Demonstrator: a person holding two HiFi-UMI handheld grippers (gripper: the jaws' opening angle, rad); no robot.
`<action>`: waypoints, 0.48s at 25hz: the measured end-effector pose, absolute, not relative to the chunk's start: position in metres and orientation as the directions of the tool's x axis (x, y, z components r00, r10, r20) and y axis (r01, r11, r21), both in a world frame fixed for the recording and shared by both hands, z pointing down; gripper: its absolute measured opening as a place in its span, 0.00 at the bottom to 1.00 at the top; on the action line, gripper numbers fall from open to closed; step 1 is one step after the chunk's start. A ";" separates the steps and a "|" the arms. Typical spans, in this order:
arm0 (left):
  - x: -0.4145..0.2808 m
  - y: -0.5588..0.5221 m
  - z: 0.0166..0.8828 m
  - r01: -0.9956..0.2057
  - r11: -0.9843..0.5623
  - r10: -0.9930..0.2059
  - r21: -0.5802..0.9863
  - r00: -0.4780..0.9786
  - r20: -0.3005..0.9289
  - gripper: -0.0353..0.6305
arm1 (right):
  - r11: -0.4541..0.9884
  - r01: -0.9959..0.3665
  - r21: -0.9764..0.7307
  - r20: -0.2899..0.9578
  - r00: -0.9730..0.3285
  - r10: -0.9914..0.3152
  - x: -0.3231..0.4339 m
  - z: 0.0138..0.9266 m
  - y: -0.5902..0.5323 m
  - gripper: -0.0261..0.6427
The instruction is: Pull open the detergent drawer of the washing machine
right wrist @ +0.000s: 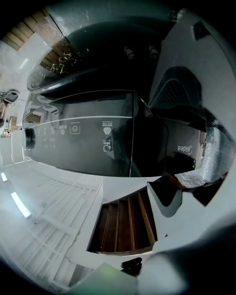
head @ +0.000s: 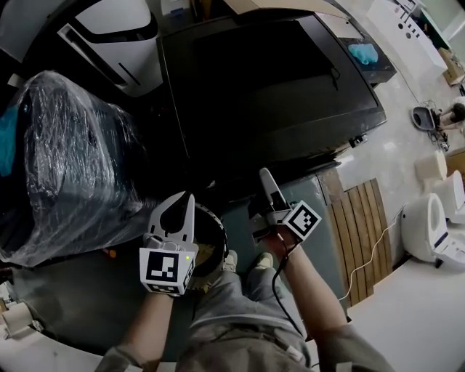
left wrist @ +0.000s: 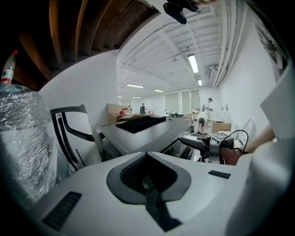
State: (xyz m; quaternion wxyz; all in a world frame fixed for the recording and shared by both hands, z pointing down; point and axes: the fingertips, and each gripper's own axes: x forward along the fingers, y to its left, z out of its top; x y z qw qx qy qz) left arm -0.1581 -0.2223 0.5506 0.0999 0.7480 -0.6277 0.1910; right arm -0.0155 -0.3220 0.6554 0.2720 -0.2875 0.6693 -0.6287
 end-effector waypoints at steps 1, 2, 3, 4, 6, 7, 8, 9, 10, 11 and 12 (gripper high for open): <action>-0.158 -0.221 0.552 -0.978 -0.190 -0.901 -0.089 0.137 0.412 0.08 | 0.047 -0.041 -0.998 -0.006 -0.689 -0.725 -0.017 0.656 -0.323 0.72; -0.158 -0.220 0.553 -0.978 -0.188 -0.901 -0.087 0.136 0.412 0.08 | 0.049 -0.037 -0.998 -0.010 -0.690 -0.724 -0.019 0.656 -0.325 0.72; -0.159 -0.219 0.554 -0.979 -0.185 -0.900 -0.082 0.136 0.413 0.08 | 0.048 -0.031 -0.998 -0.013 -0.689 -0.724 -0.020 0.656 -0.327 0.72; -0.159 -0.217 0.555 -0.980 -0.182 -0.899 -0.076 0.135 0.416 0.08 | 0.043 -0.024 -0.999 -0.014 -0.687 -0.727 -0.021 0.656 -0.329 0.72; -0.160 -0.214 0.557 -0.982 -0.177 -0.897 -0.065 0.134 0.421 0.08 | 0.031 -0.013 -0.999 -0.014 -0.680 -0.733 -0.022 0.657 -0.330 0.72; -0.160 -0.213 0.557 -0.982 -0.177 -0.896 -0.063 0.134 0.423 0.08 | 0.028 -0.010 -1.000 -0.014 -0.678 -0.735 -0.023 0.657 -0.330 0.72; -0.161 -0.211 0.557 -0.982 -0.177 -0.896 -0.065 0.134 0.424 0.08 | 0.028 -0.009 -1.000 -0.014 -0.676 -0.737 -0.023 0.657 -0.330 0.72; -0.161 -0.210 0.557 -0.982 -0.178 -0.895 -0.067 0.133 0.425 0.08 | 0.027 -0.007 -1.000 -0.015 -0.673 -0.740 -0.022 0.656 -0.330 0.72; -0.162 -0.209 0.557 -0.982 -0.178 -0.895 -0.069 0.132 0.427 0.08 | 0.025 -0.005 -1.000 -0.015 -0.670 -0.742 -0.023 0.655 -0.330 0.72; -0.163 -0.207 0.557 -0.982 -0.176 -0.895 -0.069 0.131 0.427 0.08 | 0.023 -0.005 -1.000 -0.014 -0.668 -0.744 -0.023 0.654 -0.330 0.72; -0.163 -0.206 0.557 -0.982 -0.174 -0.894 -0.068 0.129 0.428 0.08 | 0.021 -0.008 -1.000 -0.011 -0.666 -0.746 -0.022 0.654 -0.329 0.72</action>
